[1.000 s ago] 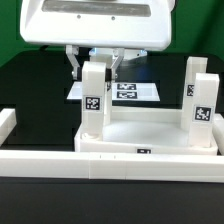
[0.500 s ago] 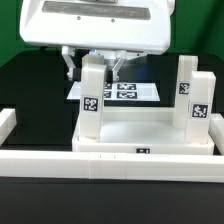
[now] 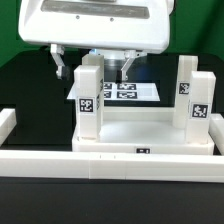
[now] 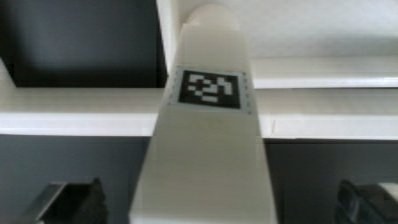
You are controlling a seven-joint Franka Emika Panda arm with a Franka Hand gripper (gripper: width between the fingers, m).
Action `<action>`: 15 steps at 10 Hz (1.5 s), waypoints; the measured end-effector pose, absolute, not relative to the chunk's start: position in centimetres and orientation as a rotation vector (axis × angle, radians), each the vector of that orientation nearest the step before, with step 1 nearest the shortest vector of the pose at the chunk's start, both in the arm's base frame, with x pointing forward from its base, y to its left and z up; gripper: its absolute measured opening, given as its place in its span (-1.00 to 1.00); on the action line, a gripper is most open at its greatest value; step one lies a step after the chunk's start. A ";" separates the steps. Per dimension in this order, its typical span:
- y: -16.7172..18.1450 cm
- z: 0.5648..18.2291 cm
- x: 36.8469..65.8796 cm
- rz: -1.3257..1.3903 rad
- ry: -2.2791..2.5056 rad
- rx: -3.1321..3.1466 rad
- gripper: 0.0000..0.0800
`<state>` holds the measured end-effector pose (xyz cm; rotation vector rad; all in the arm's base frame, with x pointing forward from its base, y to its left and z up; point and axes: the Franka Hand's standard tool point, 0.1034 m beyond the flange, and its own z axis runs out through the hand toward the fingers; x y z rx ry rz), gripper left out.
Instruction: Assemble desk
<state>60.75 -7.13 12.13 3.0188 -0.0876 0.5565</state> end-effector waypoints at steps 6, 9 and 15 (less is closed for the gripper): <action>-8.0 14.0 61.2 0.509 -0.130 3.065 0.62; -7.5 13.3 60.7 0.329 -0.133 3.127 0.62; -8.3 12.3 61.3 -0.095 -0.162 3.168 0.62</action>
Offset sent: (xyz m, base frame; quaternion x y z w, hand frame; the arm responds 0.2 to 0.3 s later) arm 0.0094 -0.0120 0.0220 0.0149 -0.0323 -0.0261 0.9990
